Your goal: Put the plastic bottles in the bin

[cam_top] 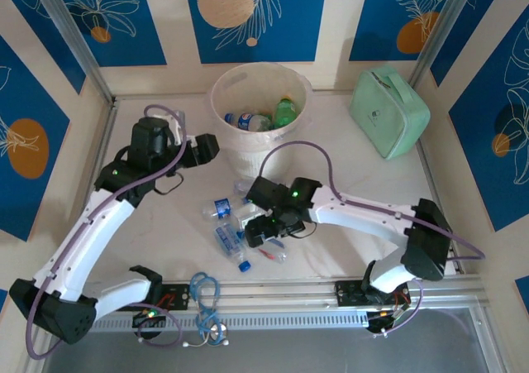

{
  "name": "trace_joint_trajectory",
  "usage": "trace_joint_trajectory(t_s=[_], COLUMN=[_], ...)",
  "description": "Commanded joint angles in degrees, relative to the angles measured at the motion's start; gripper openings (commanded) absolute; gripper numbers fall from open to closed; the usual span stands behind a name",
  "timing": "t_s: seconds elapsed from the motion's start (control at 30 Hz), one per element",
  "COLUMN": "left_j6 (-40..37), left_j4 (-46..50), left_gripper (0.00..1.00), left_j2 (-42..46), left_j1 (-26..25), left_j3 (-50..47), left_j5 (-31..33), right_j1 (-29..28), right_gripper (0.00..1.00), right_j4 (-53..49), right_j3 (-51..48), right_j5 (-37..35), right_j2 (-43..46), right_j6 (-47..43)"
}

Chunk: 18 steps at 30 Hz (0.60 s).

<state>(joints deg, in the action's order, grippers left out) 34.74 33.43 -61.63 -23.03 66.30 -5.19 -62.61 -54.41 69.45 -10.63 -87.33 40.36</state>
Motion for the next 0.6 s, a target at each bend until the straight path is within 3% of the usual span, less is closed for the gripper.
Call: trace_joint_trajectory(t_s=[0.0, 0.43, 0.57], left_j6=[5.3, 7.1, 7.4], left_j4=[-3.4, -5.4, -5.4], left_gripper=[0.9, 0.87, 0.87], left_j2=[2.2, 0.9, 0.9], left_j1=[1.2, 1.6, 1.8], left_j3=[-2.5, -2.7, -2.7], left_j5=[-3.5, -6.0, -6.1], right_j1=[-1.3, -3.7, -3.0], right_gripper=[0.94, 0.87, 0.78], right_j4=[-3.9, -7.9, -7.1], right_j3=[2.7, 5.5, 4.7], right_j5=[-0.4, -2.3, -2.6], right_j2=[-4.0, -16.4, -16.7], right_j6=[-4.6, -8.5, -8.4])
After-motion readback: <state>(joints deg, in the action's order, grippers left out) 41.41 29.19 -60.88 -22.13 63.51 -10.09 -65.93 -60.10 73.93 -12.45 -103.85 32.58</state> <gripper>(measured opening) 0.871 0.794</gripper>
